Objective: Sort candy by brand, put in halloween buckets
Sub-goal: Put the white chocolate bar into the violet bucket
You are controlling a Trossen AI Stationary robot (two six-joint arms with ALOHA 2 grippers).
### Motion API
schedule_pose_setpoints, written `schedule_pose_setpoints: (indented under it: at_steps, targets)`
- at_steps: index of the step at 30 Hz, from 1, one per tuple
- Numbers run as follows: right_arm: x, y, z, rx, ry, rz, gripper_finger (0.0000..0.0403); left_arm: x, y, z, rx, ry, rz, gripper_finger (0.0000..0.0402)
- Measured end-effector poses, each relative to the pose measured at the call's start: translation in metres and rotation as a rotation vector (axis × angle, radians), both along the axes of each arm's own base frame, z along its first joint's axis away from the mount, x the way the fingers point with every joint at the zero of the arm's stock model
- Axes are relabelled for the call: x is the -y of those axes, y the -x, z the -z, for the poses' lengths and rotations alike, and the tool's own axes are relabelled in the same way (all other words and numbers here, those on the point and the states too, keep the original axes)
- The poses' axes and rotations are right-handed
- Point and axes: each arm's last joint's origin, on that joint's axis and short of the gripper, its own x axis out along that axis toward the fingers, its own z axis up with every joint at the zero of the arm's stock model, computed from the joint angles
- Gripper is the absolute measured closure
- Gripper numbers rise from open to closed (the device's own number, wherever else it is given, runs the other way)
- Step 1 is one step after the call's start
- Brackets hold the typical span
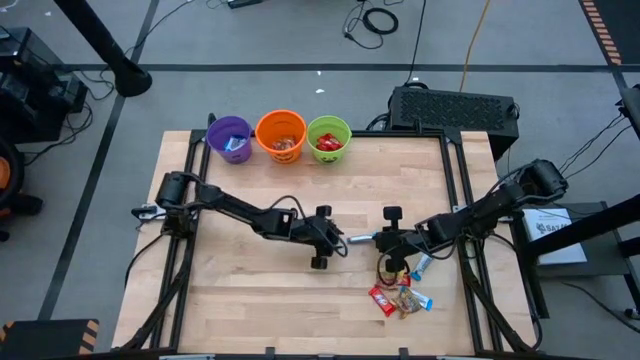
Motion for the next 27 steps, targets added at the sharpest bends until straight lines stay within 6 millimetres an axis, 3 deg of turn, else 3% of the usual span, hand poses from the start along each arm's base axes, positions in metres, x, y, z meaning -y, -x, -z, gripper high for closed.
schedule_pose_setpoints:
  at_steps: [9,13,23,27]
  targets:
    - [0.002,-0.001,0.000,0.001,-0.003,0.012,0.0402,0.004,-0.013,0.036,0.061,-0.061,-0.074,0.0189]
    - [0.004,-0.001,0.000,-0.001,-0.002,0.020,0.0402,0.001,-0.015,0.039,0.081,-0.078,-0.109,0.0191]
    - [0.007,-0.003,0.000,-0.006,-0.023,0.022,0.0402,-0.004,-0.018,0.048,0.084,-0.044,-0.074,0.0277]
    - [0.007,-0.003,0.000,-0.004,-0.023,0.022,0.0402,-0.004,-0.018,0.052,0.080,-0.048,-0.074,0.0291]
